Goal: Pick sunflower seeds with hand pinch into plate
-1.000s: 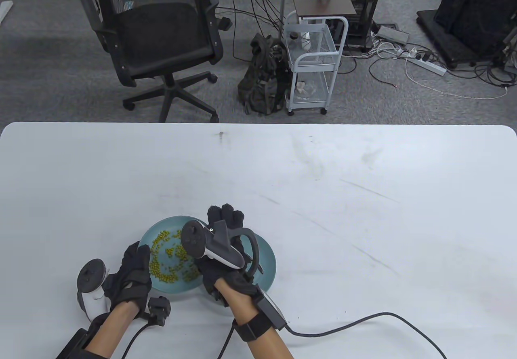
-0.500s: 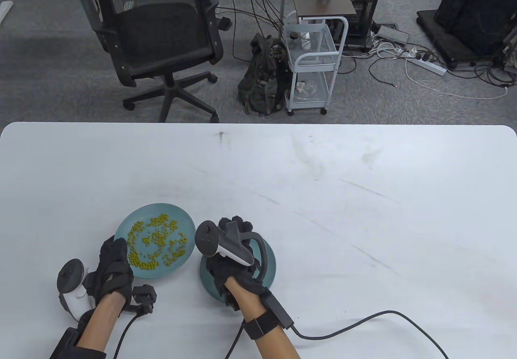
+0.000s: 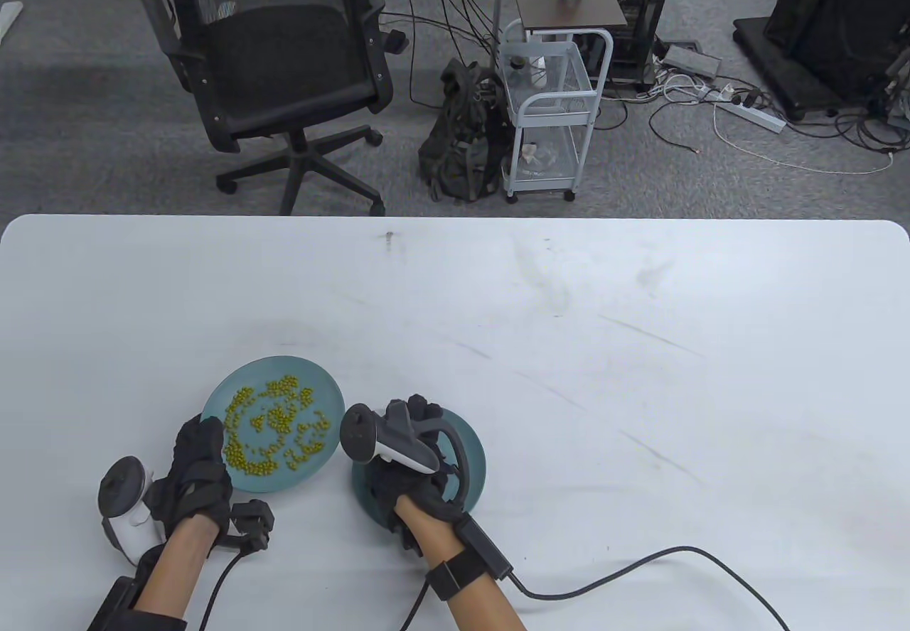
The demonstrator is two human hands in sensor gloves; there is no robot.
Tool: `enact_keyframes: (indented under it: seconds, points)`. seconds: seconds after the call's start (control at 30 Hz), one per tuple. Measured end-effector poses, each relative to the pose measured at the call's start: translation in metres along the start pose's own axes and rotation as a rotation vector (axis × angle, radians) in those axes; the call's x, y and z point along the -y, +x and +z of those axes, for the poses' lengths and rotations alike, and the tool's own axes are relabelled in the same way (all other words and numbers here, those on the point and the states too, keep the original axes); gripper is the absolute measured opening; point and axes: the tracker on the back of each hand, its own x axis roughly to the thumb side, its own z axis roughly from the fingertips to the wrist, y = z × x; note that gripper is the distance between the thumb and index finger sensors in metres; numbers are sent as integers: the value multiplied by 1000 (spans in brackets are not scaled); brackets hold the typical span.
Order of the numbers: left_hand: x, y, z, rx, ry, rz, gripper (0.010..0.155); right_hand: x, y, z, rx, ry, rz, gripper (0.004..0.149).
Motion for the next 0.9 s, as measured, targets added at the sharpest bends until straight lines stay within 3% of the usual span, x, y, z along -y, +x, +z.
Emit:
enact_keyframes:
  seconds: [0.47,0.7,0.9]
  points:
    - [2,0,-2,-54,-56,-24,44,15,-21,1,-41,-43,-139,37]
    - [-22,-6,-9,-102,9,76,45,43,-50,14,-60,-105,-238,38]
    - [-47,-13,-13,-155,99,172,45,52,-91,37,-79,-137,-244,38]
